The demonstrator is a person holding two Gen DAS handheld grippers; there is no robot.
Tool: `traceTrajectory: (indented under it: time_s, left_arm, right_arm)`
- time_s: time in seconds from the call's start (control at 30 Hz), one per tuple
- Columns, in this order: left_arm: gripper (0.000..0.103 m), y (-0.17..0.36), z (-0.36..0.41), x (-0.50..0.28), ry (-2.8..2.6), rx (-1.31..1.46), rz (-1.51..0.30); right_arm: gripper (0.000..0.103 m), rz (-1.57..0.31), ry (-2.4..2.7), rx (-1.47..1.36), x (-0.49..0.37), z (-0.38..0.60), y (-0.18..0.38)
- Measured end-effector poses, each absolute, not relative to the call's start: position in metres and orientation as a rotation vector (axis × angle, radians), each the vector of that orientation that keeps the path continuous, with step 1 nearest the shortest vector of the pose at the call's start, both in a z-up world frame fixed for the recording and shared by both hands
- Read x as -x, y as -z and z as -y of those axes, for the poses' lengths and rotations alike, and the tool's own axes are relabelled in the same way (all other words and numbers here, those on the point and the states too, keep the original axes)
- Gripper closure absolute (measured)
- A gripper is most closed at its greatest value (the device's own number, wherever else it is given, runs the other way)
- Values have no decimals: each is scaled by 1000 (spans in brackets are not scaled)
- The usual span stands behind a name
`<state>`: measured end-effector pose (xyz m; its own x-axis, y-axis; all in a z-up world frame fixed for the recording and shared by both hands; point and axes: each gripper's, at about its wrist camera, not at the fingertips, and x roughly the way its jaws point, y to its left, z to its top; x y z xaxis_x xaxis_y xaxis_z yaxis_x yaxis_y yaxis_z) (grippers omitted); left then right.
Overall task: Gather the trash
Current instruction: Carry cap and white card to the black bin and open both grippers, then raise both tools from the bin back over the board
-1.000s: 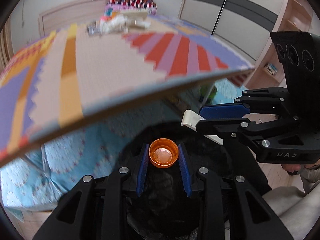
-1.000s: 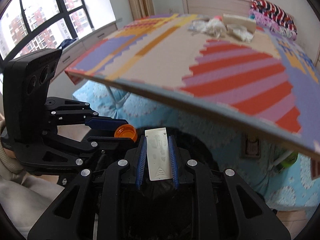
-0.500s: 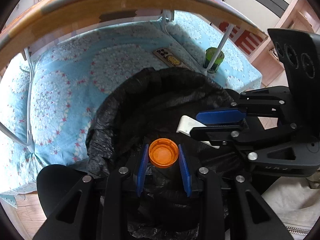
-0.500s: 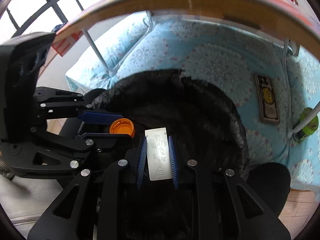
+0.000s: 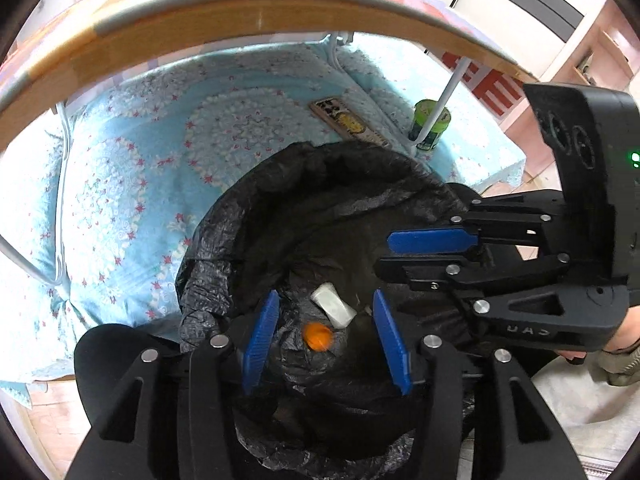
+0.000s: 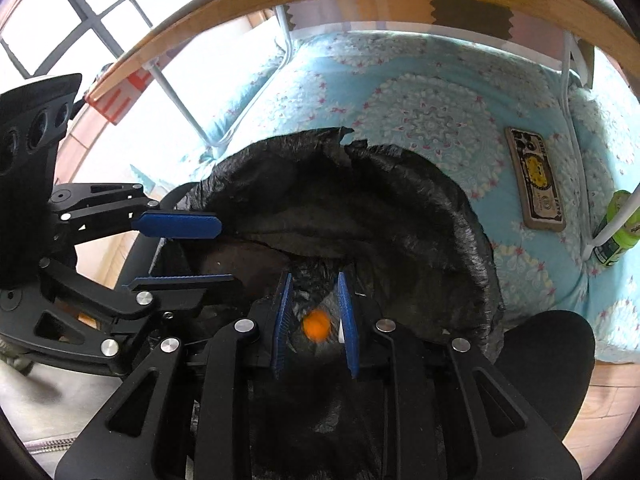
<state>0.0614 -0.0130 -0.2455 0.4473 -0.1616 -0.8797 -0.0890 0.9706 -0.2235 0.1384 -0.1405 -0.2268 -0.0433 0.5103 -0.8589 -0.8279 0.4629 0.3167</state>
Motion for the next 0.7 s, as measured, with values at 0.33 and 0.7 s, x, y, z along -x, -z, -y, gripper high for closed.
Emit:
traceTrajectory:
  time_s: [0.33, 0.7]
  left_arm:
    - [55, 217, 13, -54, 35, 239, -1039]
    - [55, 171, 12, -48, 32, 196, -934]
  right_arm:
    - [78, -1110, -1114, 297, -146, 150, 196]
    - [70, -1003, -1115, 286, -148, 158, 158]
